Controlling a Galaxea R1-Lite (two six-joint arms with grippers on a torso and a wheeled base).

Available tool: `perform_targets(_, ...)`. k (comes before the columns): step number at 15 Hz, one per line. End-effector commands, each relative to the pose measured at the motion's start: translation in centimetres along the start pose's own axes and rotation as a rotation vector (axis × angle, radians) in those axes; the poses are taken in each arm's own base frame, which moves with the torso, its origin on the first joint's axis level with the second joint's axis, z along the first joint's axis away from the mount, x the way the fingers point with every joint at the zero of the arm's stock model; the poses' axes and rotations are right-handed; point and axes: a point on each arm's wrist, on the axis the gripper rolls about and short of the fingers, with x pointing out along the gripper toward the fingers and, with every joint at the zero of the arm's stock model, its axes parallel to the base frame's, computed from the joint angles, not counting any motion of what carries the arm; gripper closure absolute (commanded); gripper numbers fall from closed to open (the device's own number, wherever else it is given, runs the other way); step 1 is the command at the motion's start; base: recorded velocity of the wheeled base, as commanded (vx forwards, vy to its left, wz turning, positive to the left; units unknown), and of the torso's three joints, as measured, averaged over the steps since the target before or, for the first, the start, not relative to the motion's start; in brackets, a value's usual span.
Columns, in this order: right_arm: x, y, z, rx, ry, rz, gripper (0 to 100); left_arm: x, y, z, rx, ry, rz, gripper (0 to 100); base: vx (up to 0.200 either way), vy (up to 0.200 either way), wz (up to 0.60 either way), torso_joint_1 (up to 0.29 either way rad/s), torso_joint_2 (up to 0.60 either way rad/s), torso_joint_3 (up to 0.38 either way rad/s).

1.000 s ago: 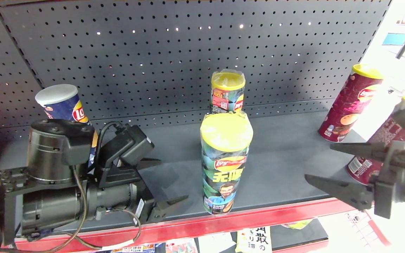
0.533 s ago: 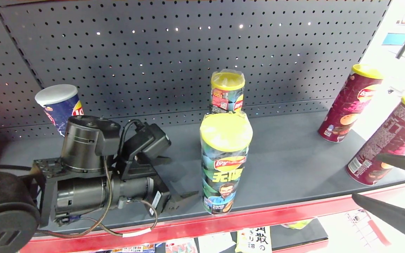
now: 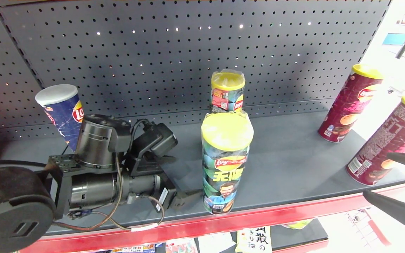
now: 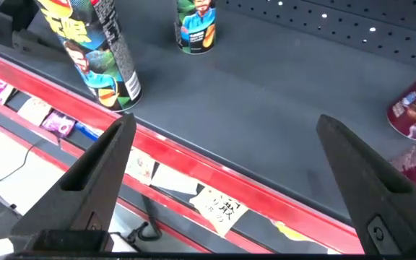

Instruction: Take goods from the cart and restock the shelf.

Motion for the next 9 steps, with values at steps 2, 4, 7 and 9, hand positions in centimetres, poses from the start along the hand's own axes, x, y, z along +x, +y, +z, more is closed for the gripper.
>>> perform_targets(2,-0.15,-0.02,0.01,-0.002,-0.006,-0.004,0,0.63,-0.09,0.13,0.003,0.002,-0.008,0,0.000,0.000,0.00,0.000,0.00,0.000)
perform_targets(4,-0.14,-0.07,-0.04,0.000,-0.003,-0.009,0,1.00,0.03,0.35,0.006,-0.008,-0.006,0,0.000,0.000,0.00,0.000,0.00,0.000)
perform_targets(7,-0.15,-0.08,0.00,0.000,-0.005,-0.010,0,1.17,0.06,0.57,0.008,-0.017,-0.007,0,0.000,0.000,0.00,0.000,0.00,0.000)
perform_targets(9,-0.15,-0.08,0.00,0.000,-0.005,-0.010,0,1.22,0.07,0.54,0.008,-0.016,-0.008,0,0.000,0.000,0.00,0.000,0.00,0.000)
